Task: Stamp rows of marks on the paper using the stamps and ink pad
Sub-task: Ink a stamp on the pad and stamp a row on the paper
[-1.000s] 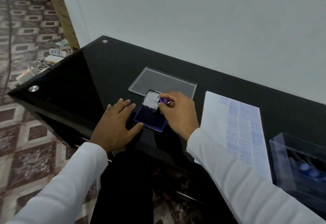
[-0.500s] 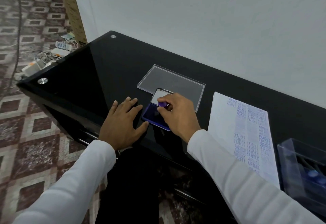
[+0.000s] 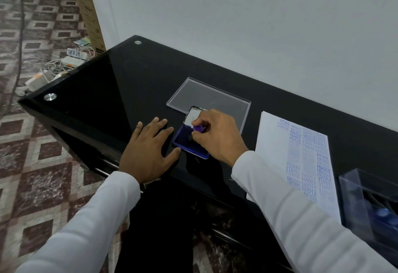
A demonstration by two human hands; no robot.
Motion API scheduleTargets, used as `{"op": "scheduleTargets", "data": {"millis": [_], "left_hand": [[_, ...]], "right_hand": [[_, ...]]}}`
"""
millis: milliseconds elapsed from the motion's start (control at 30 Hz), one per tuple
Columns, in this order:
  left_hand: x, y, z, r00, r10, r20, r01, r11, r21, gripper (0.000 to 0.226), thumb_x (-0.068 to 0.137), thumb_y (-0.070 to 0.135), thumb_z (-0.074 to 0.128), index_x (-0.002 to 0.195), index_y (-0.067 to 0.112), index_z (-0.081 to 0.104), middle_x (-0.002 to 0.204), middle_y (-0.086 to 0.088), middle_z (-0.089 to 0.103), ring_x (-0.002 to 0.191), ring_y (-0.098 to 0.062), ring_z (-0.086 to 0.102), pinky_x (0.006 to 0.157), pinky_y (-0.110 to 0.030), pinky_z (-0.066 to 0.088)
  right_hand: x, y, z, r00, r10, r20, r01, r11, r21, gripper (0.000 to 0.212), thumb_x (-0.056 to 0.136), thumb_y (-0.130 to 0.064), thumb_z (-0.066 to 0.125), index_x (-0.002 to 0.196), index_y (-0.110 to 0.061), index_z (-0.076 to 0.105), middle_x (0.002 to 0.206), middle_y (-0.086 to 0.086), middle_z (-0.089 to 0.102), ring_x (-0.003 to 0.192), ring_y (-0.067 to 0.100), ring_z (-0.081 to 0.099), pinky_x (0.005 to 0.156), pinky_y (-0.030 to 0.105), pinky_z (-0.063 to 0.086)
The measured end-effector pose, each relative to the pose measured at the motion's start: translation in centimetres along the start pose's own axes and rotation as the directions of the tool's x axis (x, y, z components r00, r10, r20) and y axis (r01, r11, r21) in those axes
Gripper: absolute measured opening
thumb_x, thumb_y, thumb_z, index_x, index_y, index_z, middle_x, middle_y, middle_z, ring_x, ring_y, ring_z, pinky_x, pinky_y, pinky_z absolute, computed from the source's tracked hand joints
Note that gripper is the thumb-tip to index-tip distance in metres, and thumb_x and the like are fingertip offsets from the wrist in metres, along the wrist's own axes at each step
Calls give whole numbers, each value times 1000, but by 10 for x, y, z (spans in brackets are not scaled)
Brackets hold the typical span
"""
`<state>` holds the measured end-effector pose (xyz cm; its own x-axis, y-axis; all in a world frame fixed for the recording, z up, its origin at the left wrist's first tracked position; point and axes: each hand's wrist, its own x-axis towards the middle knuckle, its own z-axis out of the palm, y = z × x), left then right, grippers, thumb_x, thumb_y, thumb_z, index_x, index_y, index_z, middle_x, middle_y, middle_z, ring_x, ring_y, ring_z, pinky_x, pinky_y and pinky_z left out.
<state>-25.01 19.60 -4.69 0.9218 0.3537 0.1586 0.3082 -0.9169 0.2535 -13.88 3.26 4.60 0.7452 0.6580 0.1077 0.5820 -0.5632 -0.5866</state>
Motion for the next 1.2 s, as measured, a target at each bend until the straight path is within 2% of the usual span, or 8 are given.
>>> {"op": "scheduleTargets", "data": {"millis": [267,433,667,967,1067,1200], "left_hand": [[1,0,1,1000,1,-10,-1,1000,-4,82,84,76,24,149,30,44,162,3,32,153,-16,17,125,-48,6],[0,-2,4,1000,0,-13,0,1000,12,79,85,76,25,149,31,44,162,4,32,153,-16,17,124,-46,4],[1,-2,3,1000,2,-6,-2,1000,5,79,86,75,28,149,31,43,162,3,31,153,-17,18,125,-48,7],[0,-2,2,1000,10,-20,-10,1000,-3,75,88,73,33,148,30,45,162,3,32,153,-16,18,124,-46,4],[0,-2,2,1000,5,-18,-5,1000,0,75,88,73,31,149,31,44,162,4,31,153,-16,17,124,-45,2],[1,-2,3,1000,0,-9,0,1000,18,75,88,74,31,149,31,43,162,4,31,153,-16,17,124,-46,3]], "right_hand": [[5,4,4,1000,3,-31,-2,1000,17,28,90,-24,71,118,-22,72,112,-4,66,96,11,61,90,29,53],[4,4,3,1000,1,-21,-1,1000,20,27,87,-24,74,114,-23,72,110,-5,65,94,10,60,88,26,52],[4,1,-3,999,-14,49,12,1000,23,17,80,-21,78,94,-23,69,98,-8,61,87,9,60,77,19,49],[7,8,1,1000,-4,-11,5,999,43,29,88,-25,74,117,-22,73,114,-4,67,96,11,62,93,30,52],[7,9,2,1000,-7,-18,8,999,38,30,88,-26,74,118,-23,72,115,-4,67,97,11,62,94,30,52],[7,10,1,1000,-5,-6,5,999,54,28,84,-25,78,112,-22,74,112,-6,67,87,6,58,88,26,53]]}}
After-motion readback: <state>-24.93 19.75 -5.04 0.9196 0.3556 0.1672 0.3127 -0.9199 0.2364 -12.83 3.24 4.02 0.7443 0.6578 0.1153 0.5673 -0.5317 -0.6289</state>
